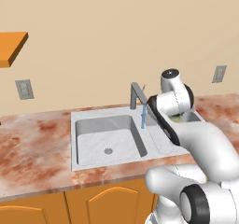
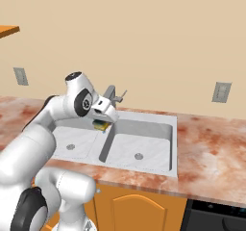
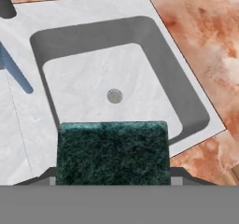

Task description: Soak the sponge with water for a few seconds and then drop it inside the sink.

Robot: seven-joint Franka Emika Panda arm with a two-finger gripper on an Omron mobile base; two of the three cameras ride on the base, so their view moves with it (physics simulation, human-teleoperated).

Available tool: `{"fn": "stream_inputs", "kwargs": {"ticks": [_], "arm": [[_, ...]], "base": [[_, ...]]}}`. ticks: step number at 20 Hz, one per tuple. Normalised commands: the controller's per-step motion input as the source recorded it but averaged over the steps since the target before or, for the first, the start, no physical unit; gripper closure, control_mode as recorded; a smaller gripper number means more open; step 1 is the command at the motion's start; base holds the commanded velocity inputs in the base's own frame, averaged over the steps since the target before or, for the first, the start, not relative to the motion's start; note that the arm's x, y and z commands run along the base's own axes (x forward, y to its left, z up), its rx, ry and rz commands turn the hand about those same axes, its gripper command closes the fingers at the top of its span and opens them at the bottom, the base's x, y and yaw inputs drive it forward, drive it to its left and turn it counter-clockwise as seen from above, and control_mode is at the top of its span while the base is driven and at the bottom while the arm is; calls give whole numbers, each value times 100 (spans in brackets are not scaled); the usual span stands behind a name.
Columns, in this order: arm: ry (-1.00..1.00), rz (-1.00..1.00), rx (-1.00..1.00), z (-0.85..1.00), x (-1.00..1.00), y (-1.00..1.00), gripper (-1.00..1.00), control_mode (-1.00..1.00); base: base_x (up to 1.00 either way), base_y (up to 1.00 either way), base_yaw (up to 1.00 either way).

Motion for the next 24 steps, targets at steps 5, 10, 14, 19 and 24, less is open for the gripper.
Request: {"fn": "stream_inputs", "kwargs": {"ticks": [5,10,14,19,24], "arm": [[-6,-13,-2,0,-3,16,100,-100],[-14,-13,-2,-5,-1,30,100,-100],[-19,-13,-2,-5,-1,33,100,-100],[-19,-11,-2,-3,-1,30,100,-100],[-19,-10,-4,-13,0,31,100,-100]], "base": [[0,0,0],[0,0,0],[0,0,0],[0,0,0],[0,0,0]]}}
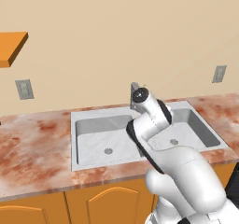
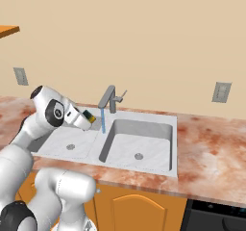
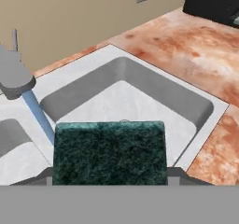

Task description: Soak the sponge with water for a few seconds and then drop it inside the sink.

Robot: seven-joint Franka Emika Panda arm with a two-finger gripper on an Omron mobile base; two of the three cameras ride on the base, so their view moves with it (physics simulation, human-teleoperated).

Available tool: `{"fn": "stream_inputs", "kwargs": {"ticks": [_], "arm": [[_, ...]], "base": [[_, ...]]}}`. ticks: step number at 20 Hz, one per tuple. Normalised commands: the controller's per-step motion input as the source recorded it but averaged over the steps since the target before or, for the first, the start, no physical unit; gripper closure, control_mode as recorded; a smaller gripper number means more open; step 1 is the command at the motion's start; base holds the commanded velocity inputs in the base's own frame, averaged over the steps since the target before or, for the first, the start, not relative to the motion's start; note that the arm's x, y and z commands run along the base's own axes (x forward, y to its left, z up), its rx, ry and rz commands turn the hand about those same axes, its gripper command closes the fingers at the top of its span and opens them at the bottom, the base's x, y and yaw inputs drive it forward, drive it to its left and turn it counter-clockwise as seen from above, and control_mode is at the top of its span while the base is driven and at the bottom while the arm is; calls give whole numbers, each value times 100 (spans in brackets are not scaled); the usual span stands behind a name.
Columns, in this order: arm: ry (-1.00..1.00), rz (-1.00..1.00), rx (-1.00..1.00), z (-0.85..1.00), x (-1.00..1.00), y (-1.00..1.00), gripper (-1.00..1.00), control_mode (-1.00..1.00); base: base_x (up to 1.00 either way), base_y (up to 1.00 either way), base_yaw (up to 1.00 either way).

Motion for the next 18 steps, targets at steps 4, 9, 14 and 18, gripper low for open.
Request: {"fn": "stream_inputs", "kwargs": {"ticks": [4,9,14,18], "arm": [[-16,-10,-4,-20,0,29,100,-100],[-9,-10,-5,-31,0,20,100,-100],[-1,-6,-9,-8,8,3,100,-100],[0,0,-2,0,14,0,100,-100]], "base": [[0,0,0],[0,0,0],[0,0,0],[0,0,0]]}}
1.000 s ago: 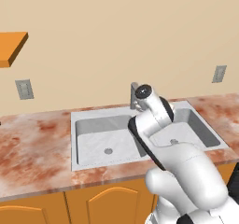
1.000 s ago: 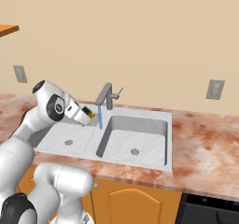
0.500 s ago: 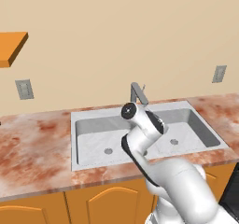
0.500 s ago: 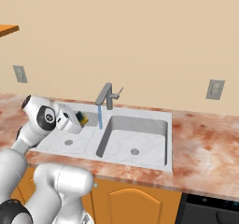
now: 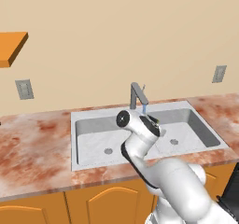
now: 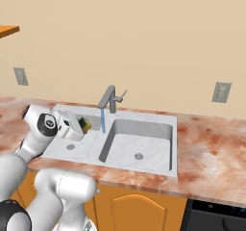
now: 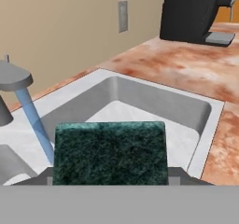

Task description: Soak the sponge with water for a few seconds and then drop it inside the sink.

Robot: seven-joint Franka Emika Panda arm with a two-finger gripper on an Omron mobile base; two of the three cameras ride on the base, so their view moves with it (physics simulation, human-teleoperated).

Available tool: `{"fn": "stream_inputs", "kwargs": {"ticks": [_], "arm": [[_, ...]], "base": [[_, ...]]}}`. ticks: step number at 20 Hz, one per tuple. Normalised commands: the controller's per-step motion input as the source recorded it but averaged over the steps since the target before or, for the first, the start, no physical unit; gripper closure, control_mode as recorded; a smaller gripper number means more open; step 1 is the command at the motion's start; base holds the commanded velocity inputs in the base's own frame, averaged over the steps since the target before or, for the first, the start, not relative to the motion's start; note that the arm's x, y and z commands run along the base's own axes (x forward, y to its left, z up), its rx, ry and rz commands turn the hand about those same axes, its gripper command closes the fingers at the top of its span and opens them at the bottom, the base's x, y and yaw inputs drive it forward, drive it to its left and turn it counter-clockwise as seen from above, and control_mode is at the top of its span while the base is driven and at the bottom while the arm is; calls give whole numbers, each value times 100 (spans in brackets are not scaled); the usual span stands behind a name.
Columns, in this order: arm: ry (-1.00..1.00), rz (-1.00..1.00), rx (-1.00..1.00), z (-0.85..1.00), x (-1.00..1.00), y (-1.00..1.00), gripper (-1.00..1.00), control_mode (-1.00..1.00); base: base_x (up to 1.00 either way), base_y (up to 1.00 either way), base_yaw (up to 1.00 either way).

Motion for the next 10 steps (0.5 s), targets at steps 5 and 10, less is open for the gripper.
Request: {"fn": "stream_inputs", "kwargs": {"ticks": [5,10], "arm": [[0,0,0,0,19,0,100,-100],[0,0,0,0,26,0,100,-100]], "base": [[0,0,0],[0,0,0]]}}
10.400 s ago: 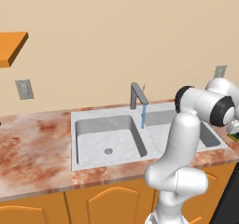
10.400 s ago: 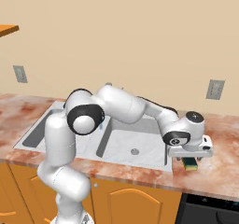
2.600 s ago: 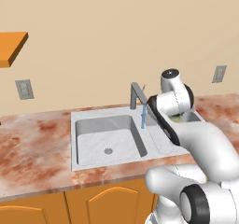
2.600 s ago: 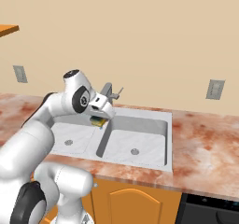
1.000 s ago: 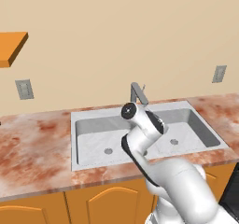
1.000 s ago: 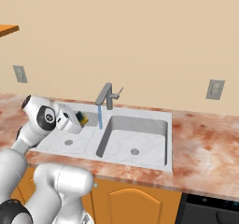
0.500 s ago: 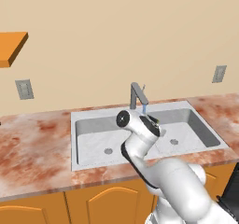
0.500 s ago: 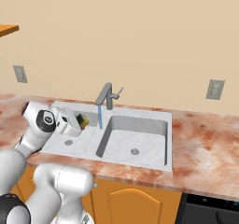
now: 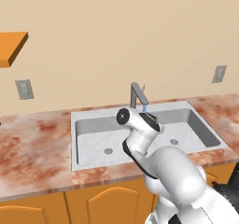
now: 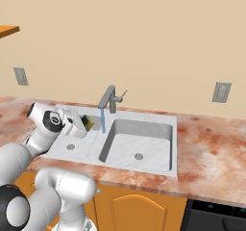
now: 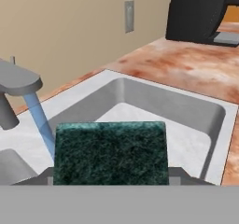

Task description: Soak the sponge with water for a few seconds and then drop it inside the sink.

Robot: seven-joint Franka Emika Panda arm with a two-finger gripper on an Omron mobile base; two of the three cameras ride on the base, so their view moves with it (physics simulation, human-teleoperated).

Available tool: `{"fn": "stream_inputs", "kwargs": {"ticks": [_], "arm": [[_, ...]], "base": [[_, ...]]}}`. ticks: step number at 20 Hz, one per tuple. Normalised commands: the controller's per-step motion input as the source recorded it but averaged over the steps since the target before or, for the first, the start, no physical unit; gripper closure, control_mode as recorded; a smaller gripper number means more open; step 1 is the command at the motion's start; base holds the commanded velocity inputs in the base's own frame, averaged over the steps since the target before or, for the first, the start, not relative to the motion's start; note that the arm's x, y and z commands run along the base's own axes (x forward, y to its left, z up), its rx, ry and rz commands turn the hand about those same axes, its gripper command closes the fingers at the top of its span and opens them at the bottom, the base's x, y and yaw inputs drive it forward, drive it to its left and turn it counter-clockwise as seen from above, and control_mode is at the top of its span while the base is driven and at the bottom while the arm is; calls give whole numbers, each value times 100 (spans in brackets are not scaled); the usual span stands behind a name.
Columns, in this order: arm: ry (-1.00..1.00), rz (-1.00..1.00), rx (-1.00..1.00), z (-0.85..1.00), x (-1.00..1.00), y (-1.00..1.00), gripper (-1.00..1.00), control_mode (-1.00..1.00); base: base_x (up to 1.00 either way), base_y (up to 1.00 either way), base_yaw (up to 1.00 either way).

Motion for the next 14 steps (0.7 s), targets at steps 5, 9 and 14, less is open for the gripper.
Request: {"fn": "stream_inputs", "kwargs": {"ticks": [5,9,14], "arm": [[0,0,0,0,27,0,100,-100],[0,0,0,0,25,0,100,-100],[0,0,0,-4,25,0,100,-100]], "base": [[0,0,0],[0,0,0],[0,0,0]]}}
